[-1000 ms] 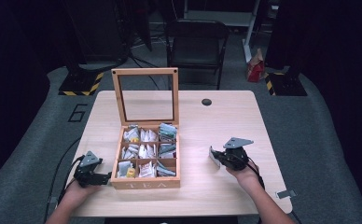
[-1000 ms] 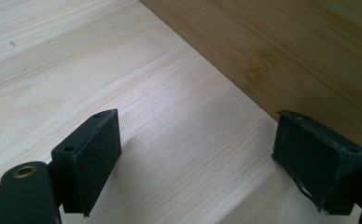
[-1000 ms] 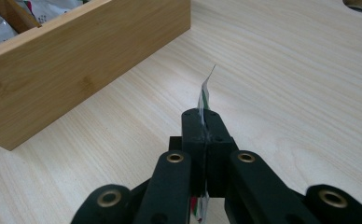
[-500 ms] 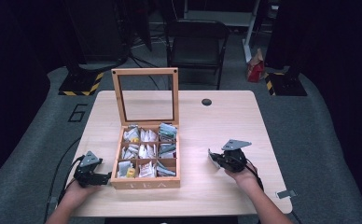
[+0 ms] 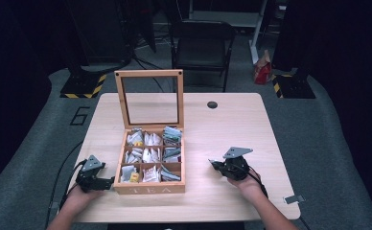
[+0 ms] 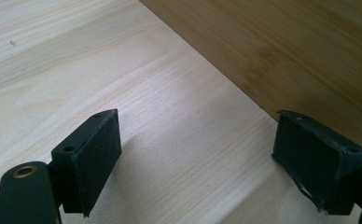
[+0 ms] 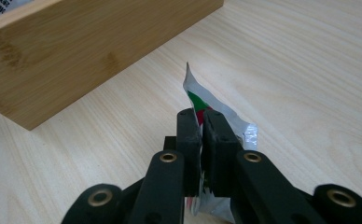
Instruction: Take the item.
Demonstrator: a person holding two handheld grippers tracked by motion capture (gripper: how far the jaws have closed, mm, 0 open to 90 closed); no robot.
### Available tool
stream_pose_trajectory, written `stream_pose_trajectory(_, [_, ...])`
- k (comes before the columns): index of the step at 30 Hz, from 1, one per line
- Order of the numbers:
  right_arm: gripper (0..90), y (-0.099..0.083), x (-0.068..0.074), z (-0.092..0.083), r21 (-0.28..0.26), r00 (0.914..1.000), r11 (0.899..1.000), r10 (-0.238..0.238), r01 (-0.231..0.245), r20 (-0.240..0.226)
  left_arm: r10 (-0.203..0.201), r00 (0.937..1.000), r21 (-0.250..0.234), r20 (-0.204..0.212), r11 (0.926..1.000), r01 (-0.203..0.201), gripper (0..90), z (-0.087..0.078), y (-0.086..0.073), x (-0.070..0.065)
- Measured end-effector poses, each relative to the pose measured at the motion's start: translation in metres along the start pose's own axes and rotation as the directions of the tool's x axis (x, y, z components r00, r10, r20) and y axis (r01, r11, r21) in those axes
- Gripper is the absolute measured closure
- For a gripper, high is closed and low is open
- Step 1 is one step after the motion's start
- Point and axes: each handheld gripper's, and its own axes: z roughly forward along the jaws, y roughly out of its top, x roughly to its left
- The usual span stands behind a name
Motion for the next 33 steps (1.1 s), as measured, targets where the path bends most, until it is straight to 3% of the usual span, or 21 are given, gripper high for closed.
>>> stream_pose_trajectory(12, [80.4,0.0004,0.0051,0.0039,0.006,0.9999,1.0,-0.005,0.005,-0.009,0.0,1.0,-0.001,0.0,1.0,0.0,14.7,0.0,0.0,0.0])
stream_pose_trajectory(22, [61.3,0.0031,0.0075,0.0028,-0.009,0.9984,1.0,0.026,-0.027,-0.05,0.001,1.0,0.001,0.0,1.0,-0.001,14.7,-0.0001,0.0,0.0001])
stream_pose_trajectory(26, [52.7,0.0057,0.0092,0.0007,-0.03,0.9985,0.999,0.034,-0.035,-0.042,0.001,1.0,0.0,0.0,1.0,-0.001,14.7,0.0,0.0,0.0001])
stream_pose_trajectory(33, [51.6,0.0084,0.0071,-0.0046,-0.056,0.9986,0.997,0.042,-0.043,-0.031,-0.001,1.0,-0.001,0.0,1.0,0.001,14.7,0.0,0.0,0.0])
